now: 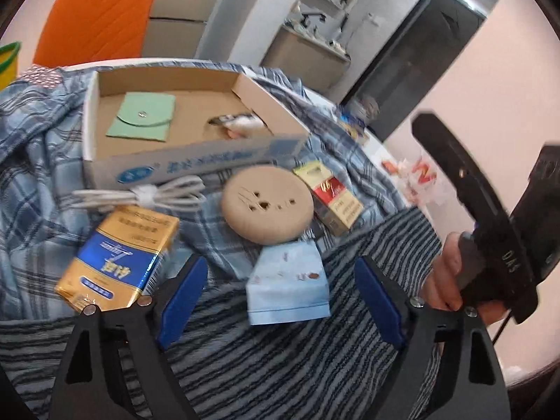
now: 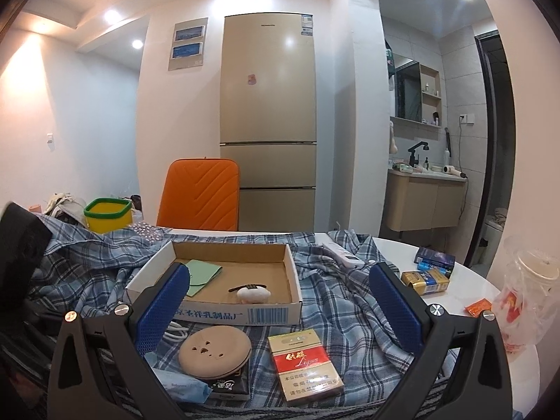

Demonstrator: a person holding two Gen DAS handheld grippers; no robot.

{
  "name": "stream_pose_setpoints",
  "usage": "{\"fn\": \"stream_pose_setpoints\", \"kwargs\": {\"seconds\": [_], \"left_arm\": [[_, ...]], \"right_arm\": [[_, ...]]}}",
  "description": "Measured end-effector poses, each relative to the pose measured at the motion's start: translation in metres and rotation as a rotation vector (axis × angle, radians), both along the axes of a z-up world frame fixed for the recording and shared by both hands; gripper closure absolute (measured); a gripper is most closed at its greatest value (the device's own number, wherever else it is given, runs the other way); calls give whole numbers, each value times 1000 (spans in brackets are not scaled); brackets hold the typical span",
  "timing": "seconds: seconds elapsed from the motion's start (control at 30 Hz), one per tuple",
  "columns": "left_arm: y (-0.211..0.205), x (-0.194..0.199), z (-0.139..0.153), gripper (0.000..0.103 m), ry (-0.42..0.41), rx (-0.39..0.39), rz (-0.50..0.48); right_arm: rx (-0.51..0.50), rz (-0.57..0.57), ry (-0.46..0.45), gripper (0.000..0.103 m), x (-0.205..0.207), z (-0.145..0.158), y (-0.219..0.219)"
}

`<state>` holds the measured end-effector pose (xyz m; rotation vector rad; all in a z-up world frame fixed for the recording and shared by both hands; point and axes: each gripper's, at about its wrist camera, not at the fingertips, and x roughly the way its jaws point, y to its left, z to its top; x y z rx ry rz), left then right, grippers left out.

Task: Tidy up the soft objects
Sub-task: 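Withdraw both grippers from the box and move toward the light-blue packet, then grasp the light-blue packet with the left gripper and lift it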

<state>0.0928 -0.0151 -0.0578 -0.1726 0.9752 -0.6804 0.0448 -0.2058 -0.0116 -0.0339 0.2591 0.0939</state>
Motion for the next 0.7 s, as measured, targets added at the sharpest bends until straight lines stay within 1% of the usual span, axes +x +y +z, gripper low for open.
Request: {"fn": "stream_pose_setpoints", "kwargs": {"seconds": [0.07, 0.13, 0.2, 0.3, 0.37, 0.5, 0.57, 0.63, 0.67, 0.7], "left_arm": [[-6, -2, -2, 19, -20, 38, 2], [-7, 0, -4, 21, -14, 46, -2], [-6, 0, -6, 27, -10, 40, 4], [-2, 0, -5, 35, -6, 10, -1], [-1, -3, -2, 37, -11, -5, -14], [-5, -6, -1, 37, -3, -28, -51], [-7, -2, -5, 37, 14, -11, -41], [-6, 1, -9, 37, 37, -14, -28], [-6, 2, -9, 40, 41, -21, -26], [-5, 2, -8, 50, 41, -23, -23]], "right_arm": [[-8, 3, 22, 0, 3, -2, 2], [-9, 2, 33, 0, 5, -3, 3], [-5, 0, 39, 0, 6, -4, 2], [2, -1, 41, 0, 5, -4, 1], [-3, 0, 38, 0, 5, -4, 1], [-9, 1, 37, 0, 5, -4, 2], [-9, 0, 38, 0, 5, -4, 2], [-9, 1, 37, 0, 5, -4, 2], [-10, 1, 37, 0, 5, -4, 2], [-11, 1, 36, 0, 5, -4, 2]]}}
